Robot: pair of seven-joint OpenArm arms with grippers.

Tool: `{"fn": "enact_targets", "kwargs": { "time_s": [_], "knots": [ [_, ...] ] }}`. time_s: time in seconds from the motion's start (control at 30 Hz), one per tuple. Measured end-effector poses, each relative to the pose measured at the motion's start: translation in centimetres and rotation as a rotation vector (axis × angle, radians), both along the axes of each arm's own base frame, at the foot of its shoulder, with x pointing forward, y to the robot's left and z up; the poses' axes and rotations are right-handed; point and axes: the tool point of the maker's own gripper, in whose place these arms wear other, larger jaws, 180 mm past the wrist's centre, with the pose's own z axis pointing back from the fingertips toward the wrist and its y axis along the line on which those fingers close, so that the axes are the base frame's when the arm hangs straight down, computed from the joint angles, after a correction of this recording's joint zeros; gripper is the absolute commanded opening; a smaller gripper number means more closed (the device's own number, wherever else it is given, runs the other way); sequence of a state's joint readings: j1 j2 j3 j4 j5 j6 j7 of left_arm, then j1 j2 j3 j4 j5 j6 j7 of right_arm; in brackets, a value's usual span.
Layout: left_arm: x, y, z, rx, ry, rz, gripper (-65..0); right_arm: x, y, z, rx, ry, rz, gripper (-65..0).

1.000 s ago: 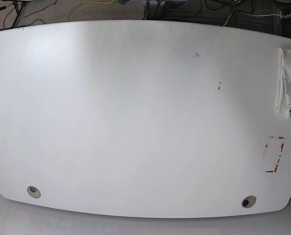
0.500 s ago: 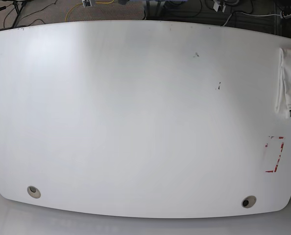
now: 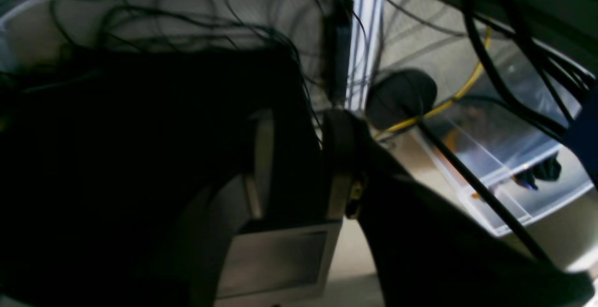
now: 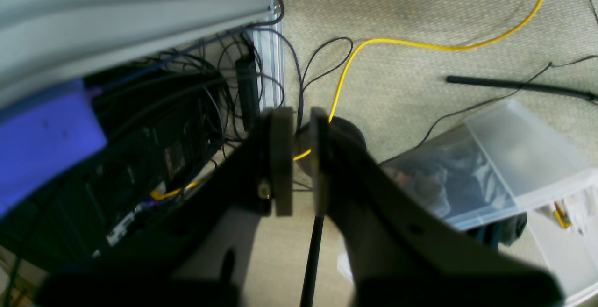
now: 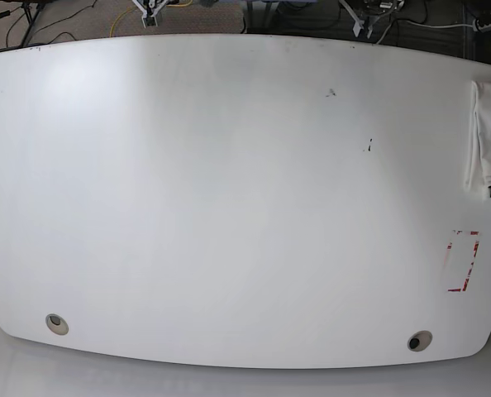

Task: Layout the t-shirt on the table in an organized manner, then fold the t-shirt properly

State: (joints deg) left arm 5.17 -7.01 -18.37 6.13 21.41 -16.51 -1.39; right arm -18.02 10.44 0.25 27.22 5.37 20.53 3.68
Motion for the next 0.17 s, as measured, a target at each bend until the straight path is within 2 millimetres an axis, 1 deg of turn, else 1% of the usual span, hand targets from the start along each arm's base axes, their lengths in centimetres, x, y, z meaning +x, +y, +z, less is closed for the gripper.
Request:
{"fn": "enact_targets", "kwargs": {
  "time_s": [0.17],
  "knots": [
    [1.0,0.35,-0.01,0.008,-0.006,-0.002,-49.2,0.19,-0.04,0.0,-0.001,-0.005,-0.001,-58.0]
  ]
}}
